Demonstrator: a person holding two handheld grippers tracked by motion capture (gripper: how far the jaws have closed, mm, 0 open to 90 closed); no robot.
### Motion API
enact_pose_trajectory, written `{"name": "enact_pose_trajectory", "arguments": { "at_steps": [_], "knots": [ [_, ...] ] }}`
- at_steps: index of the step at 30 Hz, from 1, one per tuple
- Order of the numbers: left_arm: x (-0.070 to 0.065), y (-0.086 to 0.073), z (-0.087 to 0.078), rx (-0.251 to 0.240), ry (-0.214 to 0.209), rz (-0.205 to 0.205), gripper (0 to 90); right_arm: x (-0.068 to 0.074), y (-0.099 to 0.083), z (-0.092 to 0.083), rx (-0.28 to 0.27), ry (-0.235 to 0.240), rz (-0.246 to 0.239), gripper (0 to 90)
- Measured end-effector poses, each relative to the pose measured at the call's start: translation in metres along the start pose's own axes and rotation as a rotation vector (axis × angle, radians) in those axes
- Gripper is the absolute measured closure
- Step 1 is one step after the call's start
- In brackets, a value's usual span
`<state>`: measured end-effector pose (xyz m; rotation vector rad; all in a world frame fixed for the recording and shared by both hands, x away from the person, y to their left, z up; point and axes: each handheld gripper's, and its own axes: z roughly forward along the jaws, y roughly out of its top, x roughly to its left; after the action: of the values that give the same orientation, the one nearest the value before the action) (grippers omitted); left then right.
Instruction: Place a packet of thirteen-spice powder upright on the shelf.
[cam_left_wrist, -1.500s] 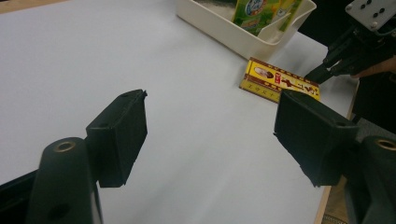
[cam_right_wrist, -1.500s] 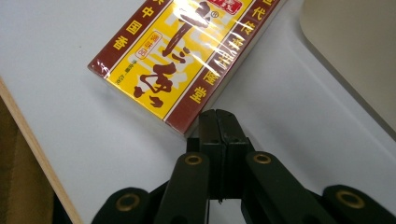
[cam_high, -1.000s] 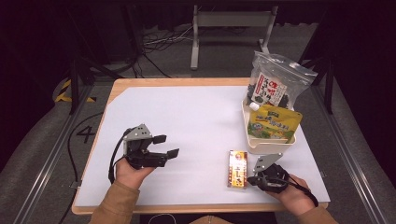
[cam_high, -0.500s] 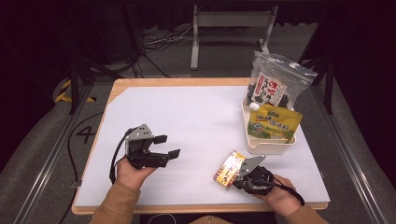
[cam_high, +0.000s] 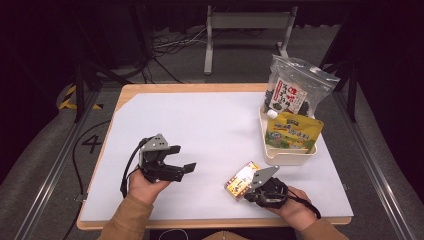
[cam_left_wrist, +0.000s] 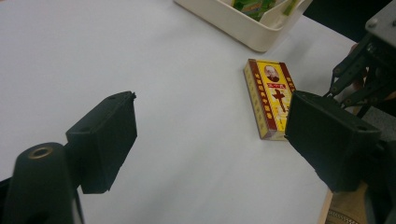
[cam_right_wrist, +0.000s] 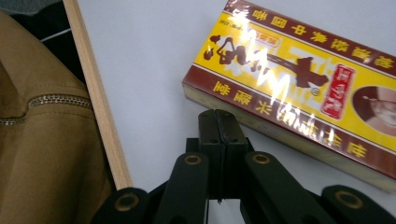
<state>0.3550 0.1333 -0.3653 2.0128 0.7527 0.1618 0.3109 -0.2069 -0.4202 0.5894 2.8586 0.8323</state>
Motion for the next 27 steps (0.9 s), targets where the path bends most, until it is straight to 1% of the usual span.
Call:
{"name": "enact_pose_trajectory", "arguments": {
  "at_steps": [1,2,3,9,16,19,23,27],
  "knots": [
    [-0.001,0.000,0.001,0.002,-0.006,-0.007,15.6,-0.001,-0.001,-0.004,-0.009,-0.004,0.006,90.0],
    [-0.001,0.001,0.002,0.005,-0.005,0.001,14.6,-0.003,-0.004,-0.009,-0.024,-0.009,0.013,90.0],
    [-0.003,0.001,0.003,0.007,-0.010,-0.009,13.8,-0.004,-0.005,-0.014,-0.038,-0.011,0.021,90.0],
    [-0.011,0.006,0.012,0.023,-0.034,0.008,10.0,-0.015,-0.017,-0.037,-0.092,-0.067,0.071,90.0],
    [-0.022,0.014,0.025,0.053,-0.074,0.034,8.6,-0.023,-0.028,-0.064,-0.160,-0.129,0.119,90.0],
    [-0.026,0.017,0.030,0.058,-0.087,0.042,7.6,-0.027,-0.034,-0.073,-0.182,-0.150,0.142,90.0],
    [-0.030,0.021,0.036,0.061,-0.107,0.042,5.8,-0.032,-0.043,-0.084,-0.208,-0.183,0.174,90.0],
    [-0.033,0.023,0.040,0.064,-0.113,0.041,4.8,-0.039,-0.053,-0.092,-0.225,-0.208,0.208,90.0]
  ]
}}
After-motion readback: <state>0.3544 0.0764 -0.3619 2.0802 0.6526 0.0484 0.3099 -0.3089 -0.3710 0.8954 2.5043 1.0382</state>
